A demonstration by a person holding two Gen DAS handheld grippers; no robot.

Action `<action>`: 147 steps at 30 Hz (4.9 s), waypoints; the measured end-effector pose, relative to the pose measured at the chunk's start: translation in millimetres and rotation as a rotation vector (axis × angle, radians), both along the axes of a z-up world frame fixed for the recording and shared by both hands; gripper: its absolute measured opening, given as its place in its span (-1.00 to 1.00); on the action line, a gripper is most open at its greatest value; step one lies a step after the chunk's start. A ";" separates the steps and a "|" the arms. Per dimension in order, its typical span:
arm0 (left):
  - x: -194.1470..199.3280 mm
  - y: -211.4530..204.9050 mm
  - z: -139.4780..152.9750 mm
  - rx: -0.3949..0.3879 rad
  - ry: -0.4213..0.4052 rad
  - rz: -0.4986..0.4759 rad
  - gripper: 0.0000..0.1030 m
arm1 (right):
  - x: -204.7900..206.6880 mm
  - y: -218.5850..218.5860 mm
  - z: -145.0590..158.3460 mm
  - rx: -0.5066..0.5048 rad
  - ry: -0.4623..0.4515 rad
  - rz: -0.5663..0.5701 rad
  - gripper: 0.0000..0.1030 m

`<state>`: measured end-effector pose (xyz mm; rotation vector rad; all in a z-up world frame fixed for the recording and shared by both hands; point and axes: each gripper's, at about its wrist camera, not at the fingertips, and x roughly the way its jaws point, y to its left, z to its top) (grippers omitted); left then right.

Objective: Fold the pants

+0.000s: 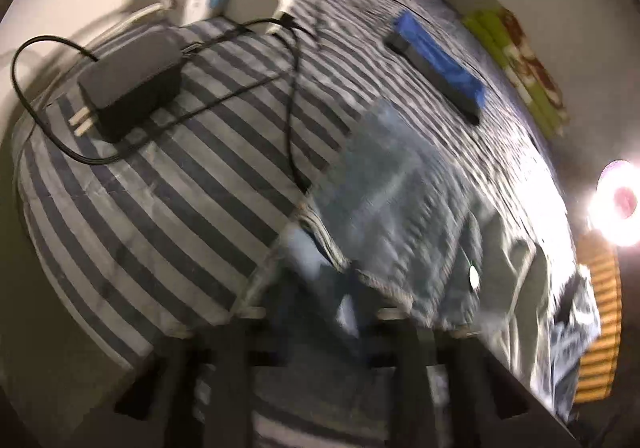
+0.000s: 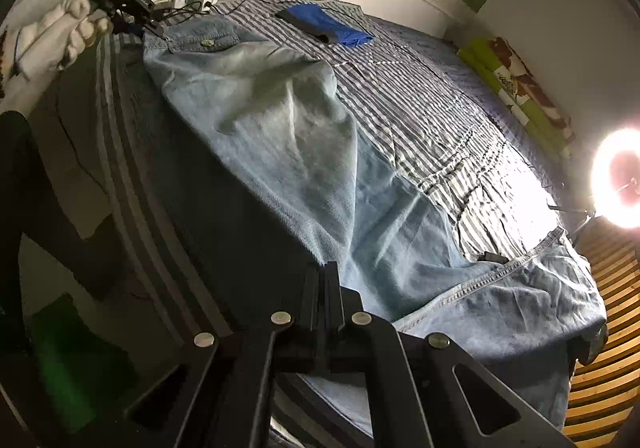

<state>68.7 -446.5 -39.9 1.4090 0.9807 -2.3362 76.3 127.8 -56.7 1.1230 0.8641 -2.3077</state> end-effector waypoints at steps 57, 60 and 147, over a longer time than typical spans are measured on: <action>-118.0 554.3 83.5 -0.054 0.159 -0.940 0.04 | 30.4 467.6 45.5 -0.677 0.014 -1.083 -0.60; -158.8 590.6 74.1 0.048 0.143 -0.909 0.37 | 16.9 466.2 35.3 -0.693 -0.025 -1.042 -0.60; 51.7 520.6 16.5 -0.417 0.044 -1.143 0.13 | 100.8 525.7 46.9 -1.063 -0.073 -1.154 -0.89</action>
